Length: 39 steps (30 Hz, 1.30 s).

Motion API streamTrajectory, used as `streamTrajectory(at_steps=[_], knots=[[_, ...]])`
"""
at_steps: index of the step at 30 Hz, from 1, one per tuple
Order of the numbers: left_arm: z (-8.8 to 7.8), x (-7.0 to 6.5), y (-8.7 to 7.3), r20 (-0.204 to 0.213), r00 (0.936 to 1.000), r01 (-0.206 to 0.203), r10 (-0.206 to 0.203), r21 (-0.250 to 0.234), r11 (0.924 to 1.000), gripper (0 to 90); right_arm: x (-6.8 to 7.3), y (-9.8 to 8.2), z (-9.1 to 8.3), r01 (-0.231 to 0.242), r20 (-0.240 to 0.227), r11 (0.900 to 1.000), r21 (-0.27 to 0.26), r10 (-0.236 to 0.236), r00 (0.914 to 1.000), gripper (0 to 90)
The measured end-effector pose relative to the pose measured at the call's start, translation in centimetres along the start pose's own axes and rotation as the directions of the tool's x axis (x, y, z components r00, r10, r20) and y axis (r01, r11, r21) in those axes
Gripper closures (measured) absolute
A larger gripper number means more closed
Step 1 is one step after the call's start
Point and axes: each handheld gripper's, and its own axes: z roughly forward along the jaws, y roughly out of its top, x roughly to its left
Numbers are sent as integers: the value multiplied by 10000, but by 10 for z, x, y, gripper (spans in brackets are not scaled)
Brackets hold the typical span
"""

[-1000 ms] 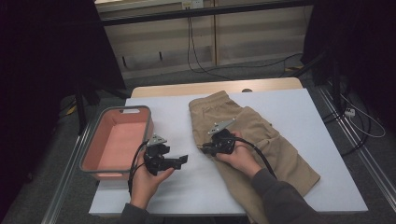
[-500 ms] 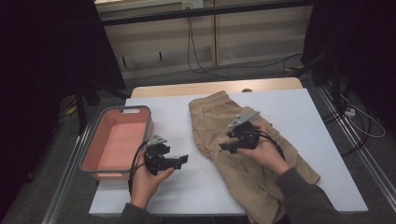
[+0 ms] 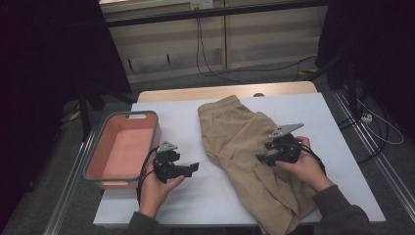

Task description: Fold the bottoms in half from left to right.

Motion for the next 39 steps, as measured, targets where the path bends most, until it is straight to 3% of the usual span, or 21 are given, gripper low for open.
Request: streamTrajectory(at_steps=[4, 5, 6, 7, 8, 13, 15, 17, 28, 33, 39], knots=[[-1, 0, 1, 18, 10000, 15, -15, -67, 10000, 126, -1, -10, -7, -35, 90, 9999, -145, 36, 10000, 442], [-1, 0, 1, 6, 10000, -19, 19, -81, 10000, 126, -1, -12, -9, -61, 88, 9998, -190, 63, 9999, 486], [-1, 1, 0, -3, 10000, 3, -3, -65, 10000, 126, -2, -18, -16, -14, 82, 9996, -280, 17, 10000, 591], [-1, 1, 0, -3, 10000, 3, -3, -65, 10000, 126, -2, -18, -16, -14, 82, 9996, -280, 17, 10000, 591], [0, 1, 0, -6, 10000, 28, -28, -65, 10000, 127, -5, -24, -23, -88, 101, 9993, -361, 91, 9999, 676], [0, 0, 2, 22, 10000, -28, 29, -120, 9999, 127, -9, -37, -34, -269, 6, 9982, -542, 270, 9996, 736], [0, 0, 3, 4, 9999, -113, 113, -93, 9999, 128, -14, -45, -43, -385, 78, 9958, -830, 393, 9992, 835], [1, -1, 4, -12, 10000, -49, 49, -144, 9999, 128, -16, -48, -48, -528, 53, 9937, -987, 535, 9986, 861], [5, -3, 8, 84, 9998, -153, 154, -124, 9998, 128, -28, -71, -72, -1015, 240, 9852, -1378, 1058, 9941, 867], [6, -3, 9, 121, 9998, -158, 159, -132, 9998, 128, -31, -80, -79, -1007, 449, 9840, -1469, 1083, 9931, 861], [7, -4, 10, 147, 9997, -210, 212, -104, 9997, 129, -41, -93, -82, -1382, 744, 9789, -1504, 1506, 9858, 797]])
